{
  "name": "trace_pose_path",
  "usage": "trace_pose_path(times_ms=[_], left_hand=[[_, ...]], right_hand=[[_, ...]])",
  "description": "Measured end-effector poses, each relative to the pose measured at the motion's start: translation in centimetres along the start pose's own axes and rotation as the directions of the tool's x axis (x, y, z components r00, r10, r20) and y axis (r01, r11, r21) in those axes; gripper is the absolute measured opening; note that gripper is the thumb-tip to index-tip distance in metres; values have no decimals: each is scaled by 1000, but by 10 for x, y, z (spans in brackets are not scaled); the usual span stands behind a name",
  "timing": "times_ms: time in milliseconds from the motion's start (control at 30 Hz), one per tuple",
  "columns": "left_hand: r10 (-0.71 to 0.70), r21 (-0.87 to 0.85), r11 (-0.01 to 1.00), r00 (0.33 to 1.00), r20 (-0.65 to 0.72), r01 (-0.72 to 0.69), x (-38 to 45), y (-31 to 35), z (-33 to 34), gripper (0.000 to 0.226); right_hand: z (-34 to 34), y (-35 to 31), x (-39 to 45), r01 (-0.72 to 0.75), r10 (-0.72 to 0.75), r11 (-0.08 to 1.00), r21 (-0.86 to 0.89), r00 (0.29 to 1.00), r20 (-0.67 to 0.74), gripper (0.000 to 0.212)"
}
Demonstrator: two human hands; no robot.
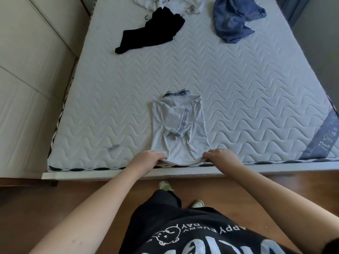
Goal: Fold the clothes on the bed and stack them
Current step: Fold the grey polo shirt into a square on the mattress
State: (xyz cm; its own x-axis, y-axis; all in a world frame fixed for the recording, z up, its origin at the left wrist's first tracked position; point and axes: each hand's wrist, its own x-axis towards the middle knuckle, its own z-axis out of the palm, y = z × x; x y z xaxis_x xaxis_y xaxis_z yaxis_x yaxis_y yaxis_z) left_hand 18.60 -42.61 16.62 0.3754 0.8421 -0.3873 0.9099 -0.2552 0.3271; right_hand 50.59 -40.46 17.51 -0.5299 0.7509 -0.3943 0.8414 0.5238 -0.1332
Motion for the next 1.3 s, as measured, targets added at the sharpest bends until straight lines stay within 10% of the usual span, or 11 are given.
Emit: trace_pose_path(times_ms=[700, 1300], left_hand=[[-41, -246, 967, 995, 93, 63, 241, -137, -100, 18], [-118, -292, 945, 987, 106, 144, 452, -243, -52, 12]], right_hand=[[-88, 90, 249, -127, 126, 985, 117, 992, 17, 27], [-14, 212, 455, -183, 171, 933, 311, 983, 66, 25]])
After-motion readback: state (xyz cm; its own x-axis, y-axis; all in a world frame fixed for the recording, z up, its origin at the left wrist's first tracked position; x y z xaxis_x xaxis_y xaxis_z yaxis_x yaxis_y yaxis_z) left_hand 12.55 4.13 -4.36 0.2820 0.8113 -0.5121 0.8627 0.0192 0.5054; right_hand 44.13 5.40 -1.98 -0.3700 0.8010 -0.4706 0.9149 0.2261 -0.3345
